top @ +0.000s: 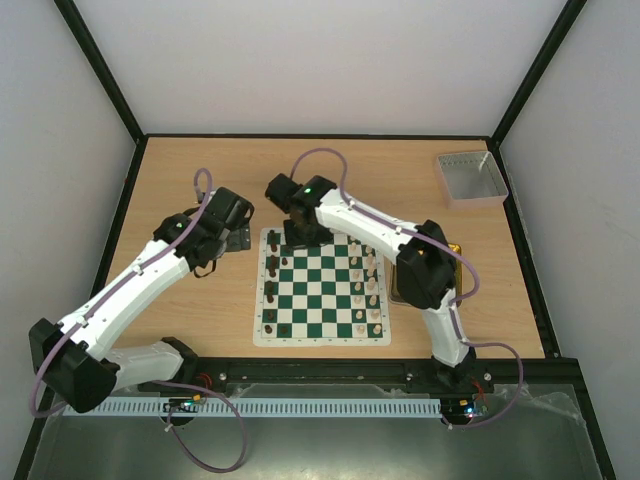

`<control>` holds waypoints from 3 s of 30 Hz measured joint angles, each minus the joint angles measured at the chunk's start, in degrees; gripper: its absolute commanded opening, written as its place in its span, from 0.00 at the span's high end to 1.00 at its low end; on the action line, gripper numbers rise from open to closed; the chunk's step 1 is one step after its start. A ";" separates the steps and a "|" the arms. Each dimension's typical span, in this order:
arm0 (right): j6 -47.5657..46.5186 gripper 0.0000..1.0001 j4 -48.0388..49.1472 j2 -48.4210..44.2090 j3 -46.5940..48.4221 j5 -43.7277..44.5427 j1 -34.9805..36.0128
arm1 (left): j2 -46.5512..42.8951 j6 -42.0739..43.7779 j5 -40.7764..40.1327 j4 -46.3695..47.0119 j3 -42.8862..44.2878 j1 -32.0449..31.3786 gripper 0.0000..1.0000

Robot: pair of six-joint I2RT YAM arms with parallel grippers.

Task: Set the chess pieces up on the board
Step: Place the chess piece on the chessboard.

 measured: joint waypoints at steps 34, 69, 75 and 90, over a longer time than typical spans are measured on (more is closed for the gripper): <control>-3.61 0.96 0.52 10.84 2.25 -7.21 6.69 | -4.33 -4.59 -8.66 -3.48 0.72 -1.81 0.01; -3.63 0.96 0.92 15.26 5.16 -7.78 6.60 | -5.11 -3.30 -9.16 -2.16 0.72 -4.92 0.01; -3.65 0.96 0.98 15.58 5.86 -7.78 6.40 | -5.11 -3.28 -9.38 -2.14 0.72 -5.14 0.01; -3.69 0.83 0.98 15.58 5.86 -7.85 6.23 | -5.14 -3.28 -9.64 -2.12 0.72 -5.40 0.01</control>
